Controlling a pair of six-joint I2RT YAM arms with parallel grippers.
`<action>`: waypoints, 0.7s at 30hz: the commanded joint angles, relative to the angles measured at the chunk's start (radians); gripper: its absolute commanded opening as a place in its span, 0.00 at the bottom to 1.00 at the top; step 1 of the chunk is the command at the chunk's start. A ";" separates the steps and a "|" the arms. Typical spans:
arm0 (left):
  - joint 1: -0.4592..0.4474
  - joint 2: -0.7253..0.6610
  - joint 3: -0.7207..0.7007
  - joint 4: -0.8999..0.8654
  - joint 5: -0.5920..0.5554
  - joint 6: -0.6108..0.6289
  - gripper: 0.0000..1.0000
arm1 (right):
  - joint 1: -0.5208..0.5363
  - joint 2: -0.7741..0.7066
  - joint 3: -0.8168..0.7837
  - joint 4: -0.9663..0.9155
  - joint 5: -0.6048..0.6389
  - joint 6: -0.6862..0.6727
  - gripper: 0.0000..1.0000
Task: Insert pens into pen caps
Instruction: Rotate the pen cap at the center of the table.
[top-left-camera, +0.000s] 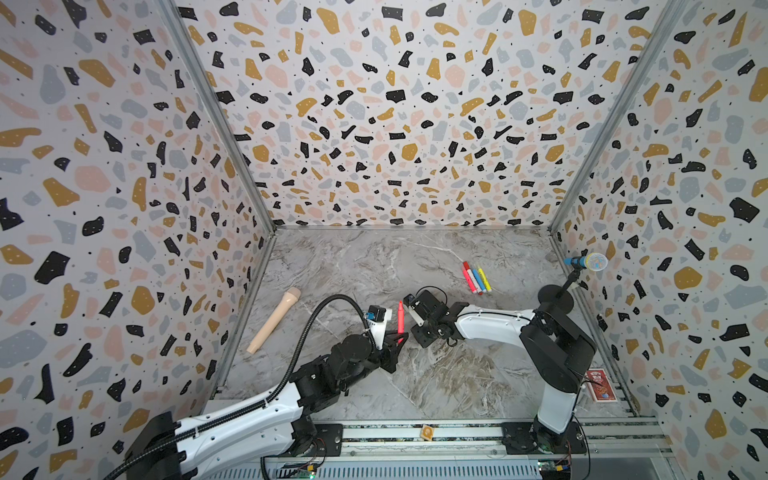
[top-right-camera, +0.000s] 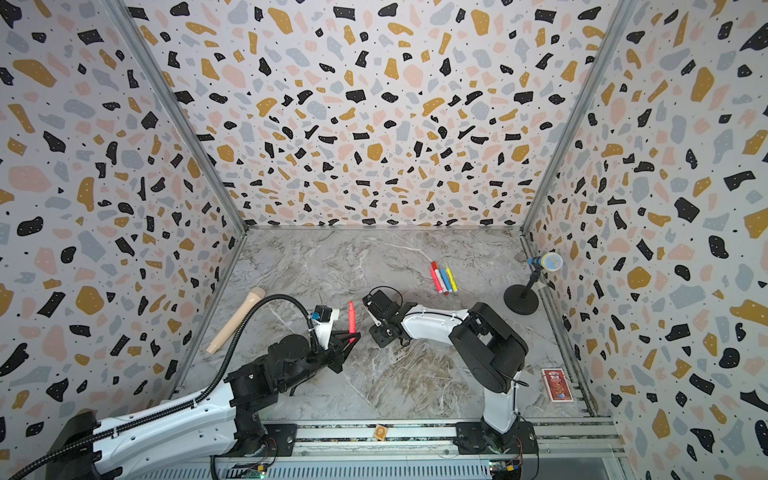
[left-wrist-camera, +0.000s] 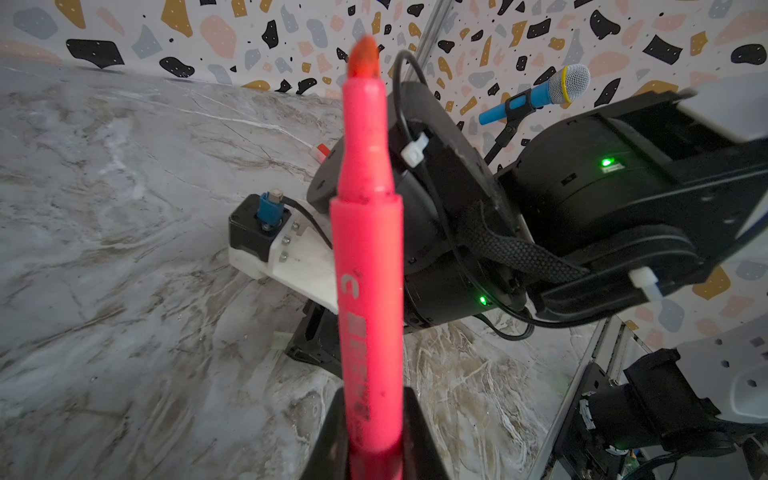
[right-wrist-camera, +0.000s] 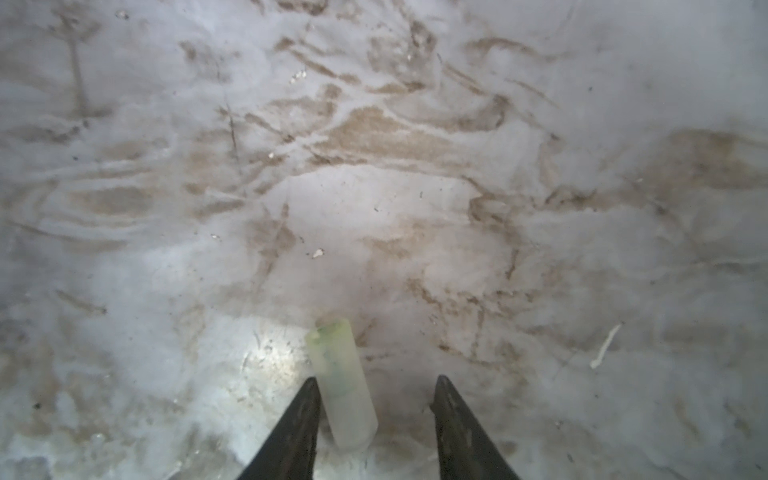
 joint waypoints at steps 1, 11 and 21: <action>-0.002 -0.012 0.001 0.018 -0.014 -0.002 0.00 | -0.006 -0.031 -0.052 -0.088 0.036 -0.014 0.45; -0.003 0.001 0.008 0.023 -0.012 -0.002 0.00 | -0.054 -0.020 -0.058 -0.055 0.002 -0.013 0.45; -0.002 -0.019 0.014 0.003 -0.025 -0.002 0.00 | -0.054 0.056 0.036 -0.059 -0.035 -0.013 0.45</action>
